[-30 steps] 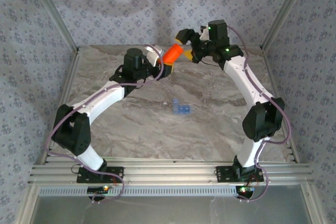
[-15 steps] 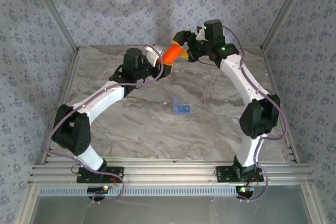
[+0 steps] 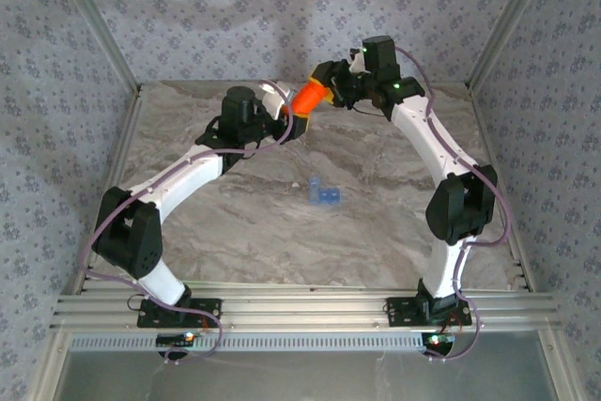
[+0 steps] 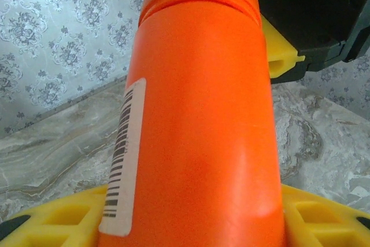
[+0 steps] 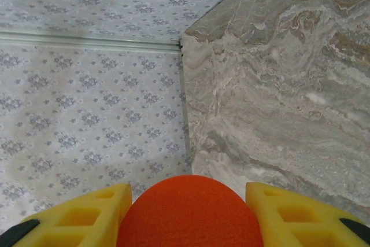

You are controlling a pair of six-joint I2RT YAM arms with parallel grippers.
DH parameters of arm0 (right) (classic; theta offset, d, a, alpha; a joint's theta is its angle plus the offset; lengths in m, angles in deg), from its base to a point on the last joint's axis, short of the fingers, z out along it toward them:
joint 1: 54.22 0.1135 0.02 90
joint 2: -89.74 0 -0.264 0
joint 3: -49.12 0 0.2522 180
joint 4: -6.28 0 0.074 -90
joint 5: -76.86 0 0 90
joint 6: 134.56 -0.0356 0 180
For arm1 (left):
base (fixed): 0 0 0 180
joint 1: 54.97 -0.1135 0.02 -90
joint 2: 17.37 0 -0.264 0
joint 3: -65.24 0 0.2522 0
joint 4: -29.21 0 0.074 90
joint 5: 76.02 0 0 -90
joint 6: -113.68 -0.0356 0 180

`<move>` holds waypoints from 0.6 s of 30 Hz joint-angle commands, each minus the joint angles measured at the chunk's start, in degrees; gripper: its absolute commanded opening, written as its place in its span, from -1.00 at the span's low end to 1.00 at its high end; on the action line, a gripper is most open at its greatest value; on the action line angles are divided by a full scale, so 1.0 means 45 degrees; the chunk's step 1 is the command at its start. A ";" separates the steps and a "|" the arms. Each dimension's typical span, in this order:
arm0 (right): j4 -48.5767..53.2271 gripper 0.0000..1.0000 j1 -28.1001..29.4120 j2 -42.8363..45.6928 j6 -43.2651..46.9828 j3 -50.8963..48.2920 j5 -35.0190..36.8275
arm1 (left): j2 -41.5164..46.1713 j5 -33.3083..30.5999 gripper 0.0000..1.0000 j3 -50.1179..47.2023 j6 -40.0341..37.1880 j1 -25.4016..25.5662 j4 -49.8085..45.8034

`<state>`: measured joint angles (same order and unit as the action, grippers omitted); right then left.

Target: Sort the pills into containers

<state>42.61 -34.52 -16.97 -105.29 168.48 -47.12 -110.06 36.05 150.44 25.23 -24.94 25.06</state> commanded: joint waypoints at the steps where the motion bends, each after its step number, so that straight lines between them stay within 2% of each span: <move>1: -0.0164 -0.19 0.0028 -0.0079 0.0198 0.0422 -0.0536 | 0.0343 0.0214 -1.00 0.0219 0.0070 0.0106 0.0477; 5: -0.1719 -0.23 -0.0374 0.0012 0.1069 0.0096 -0.1619 | 0.0275 0.1077 -1.00 0.0277 0.1089 -0.0157 0.0951; 10: -0.4083 -0.19 -0.1161 0.0800 0.4496 -0.0821 -0.3561 | 0.0175 0.2898 -1.00 0.0363 0.3659 -0.0691 0.2610; 13: -0.4116 -0.18 -0.1381 0.1150 0.5371 -0.0792 -0.4039 | 0.0128 0.3708 -1.00 0.0492 0.4828 -0.0778 0.3277; 18: -0.3093 -0.20 -0.1573 0.1163 0.6486 -0.0352 -0.4270 | 0.0100 0.4182 -1.00 0.0521 0.5222 -0.0776 0.3364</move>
<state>28.79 -39.17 -13.59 -84.42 165.44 -65.81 -110.28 51.63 150.84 44.42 -27.17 36.55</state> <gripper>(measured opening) 0.489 0.532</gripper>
